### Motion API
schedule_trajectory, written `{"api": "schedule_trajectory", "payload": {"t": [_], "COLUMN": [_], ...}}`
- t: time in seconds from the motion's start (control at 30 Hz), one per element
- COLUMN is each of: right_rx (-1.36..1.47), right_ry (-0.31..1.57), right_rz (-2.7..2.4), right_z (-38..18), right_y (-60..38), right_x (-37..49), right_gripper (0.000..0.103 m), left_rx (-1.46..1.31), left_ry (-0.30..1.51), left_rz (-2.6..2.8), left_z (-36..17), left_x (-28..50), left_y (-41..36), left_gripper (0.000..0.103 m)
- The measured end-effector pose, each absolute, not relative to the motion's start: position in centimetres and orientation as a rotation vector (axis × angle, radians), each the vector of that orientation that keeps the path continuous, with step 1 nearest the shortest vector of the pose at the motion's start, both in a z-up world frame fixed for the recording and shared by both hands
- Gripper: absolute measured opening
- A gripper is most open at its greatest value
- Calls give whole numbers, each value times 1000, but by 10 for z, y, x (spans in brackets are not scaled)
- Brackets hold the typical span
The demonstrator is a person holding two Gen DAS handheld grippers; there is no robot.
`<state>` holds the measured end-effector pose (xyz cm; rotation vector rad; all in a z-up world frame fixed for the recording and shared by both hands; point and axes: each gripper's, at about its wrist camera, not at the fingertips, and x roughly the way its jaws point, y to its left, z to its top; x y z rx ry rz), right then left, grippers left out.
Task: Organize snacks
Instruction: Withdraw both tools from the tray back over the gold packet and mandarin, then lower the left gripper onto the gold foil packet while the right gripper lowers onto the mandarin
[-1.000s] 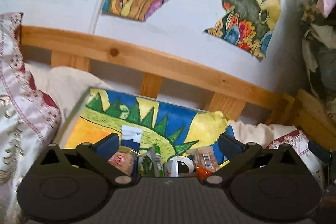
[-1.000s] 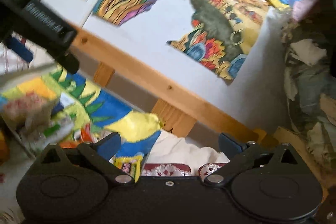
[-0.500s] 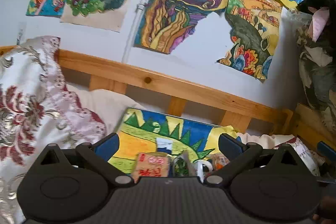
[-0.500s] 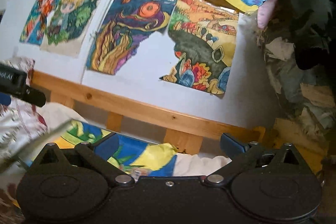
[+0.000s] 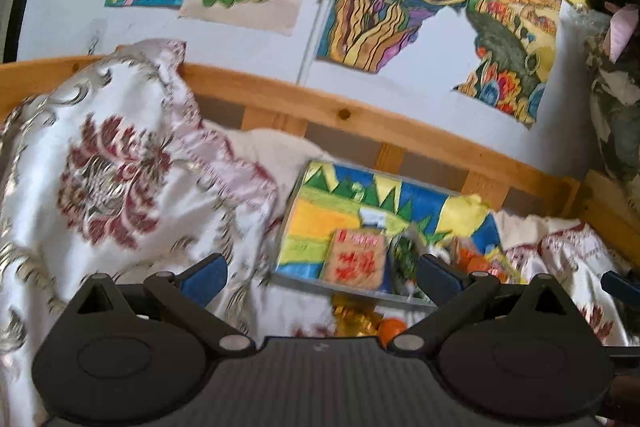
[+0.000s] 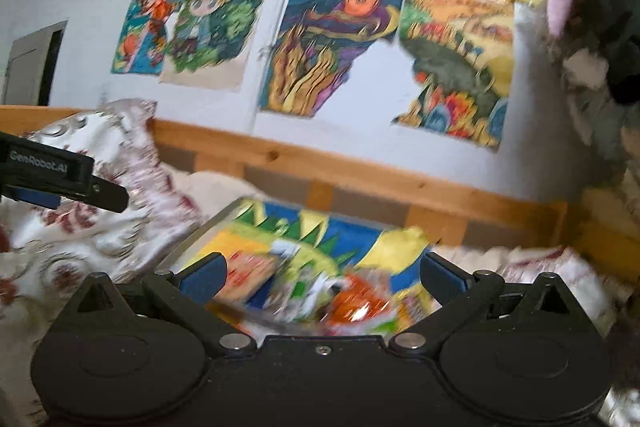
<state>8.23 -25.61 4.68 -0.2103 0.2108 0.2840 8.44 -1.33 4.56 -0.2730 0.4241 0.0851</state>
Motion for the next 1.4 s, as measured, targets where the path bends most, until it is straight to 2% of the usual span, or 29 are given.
{"api": "schedule_trajectory", "payload": {"t": [0.53,0.8,1.4], "right_rx": [-136,-135,-98], "right_ry": [529,596,646], "right_rz": [335,353,365], "right_z": [16,7,0], "right_y": [-246,-244,-247], "right_x": [65,70,78], "right_gripper": [102,102,102], "left_rx": [-251,-226,-227], "left_ry": [623,688,712], "left_rz": [123,120,132], "left_z": [4,-8,-14], "left_x": [58,59,61], "left_y": [-14,-19,-22], "left_gripper": [102,102,102]}}
